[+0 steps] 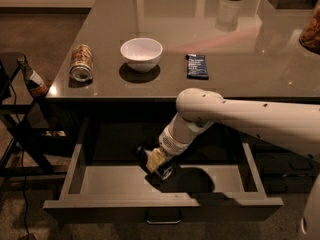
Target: Place redbull can into top drawer
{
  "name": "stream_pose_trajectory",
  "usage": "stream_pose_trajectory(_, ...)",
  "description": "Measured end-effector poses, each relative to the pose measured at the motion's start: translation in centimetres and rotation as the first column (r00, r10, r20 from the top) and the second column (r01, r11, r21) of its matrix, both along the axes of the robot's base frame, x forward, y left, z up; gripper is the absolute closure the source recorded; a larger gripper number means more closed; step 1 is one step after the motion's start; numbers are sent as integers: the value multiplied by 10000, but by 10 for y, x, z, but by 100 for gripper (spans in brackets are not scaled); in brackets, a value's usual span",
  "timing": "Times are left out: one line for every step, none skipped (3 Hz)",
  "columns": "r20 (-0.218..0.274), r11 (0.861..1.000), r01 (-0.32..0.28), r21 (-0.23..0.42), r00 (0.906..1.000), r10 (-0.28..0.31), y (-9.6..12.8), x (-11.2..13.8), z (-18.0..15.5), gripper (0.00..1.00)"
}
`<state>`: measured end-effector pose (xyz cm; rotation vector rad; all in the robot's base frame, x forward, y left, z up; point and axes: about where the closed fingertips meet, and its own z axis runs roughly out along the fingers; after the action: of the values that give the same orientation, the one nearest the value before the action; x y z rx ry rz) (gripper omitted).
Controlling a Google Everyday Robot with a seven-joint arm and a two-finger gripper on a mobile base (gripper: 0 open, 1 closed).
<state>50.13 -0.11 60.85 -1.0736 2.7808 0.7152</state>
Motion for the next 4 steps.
stream_pose_trajectory(-206, 9998, 136, -159, 9997, -140, -7, -15, -4, 100)
stream_pose_trajectory(-439, 9997, 133, -227, 9989, -143, -13, -24, -7, 100)
stream_pose_trajectory(-440, 9997, 133, -227, 9989, -143, -13, -24, -7, 81)
stream_pose_trajectory(-440, 9997, 132, -227, 9989, -142, -13, -24, -7, 57)
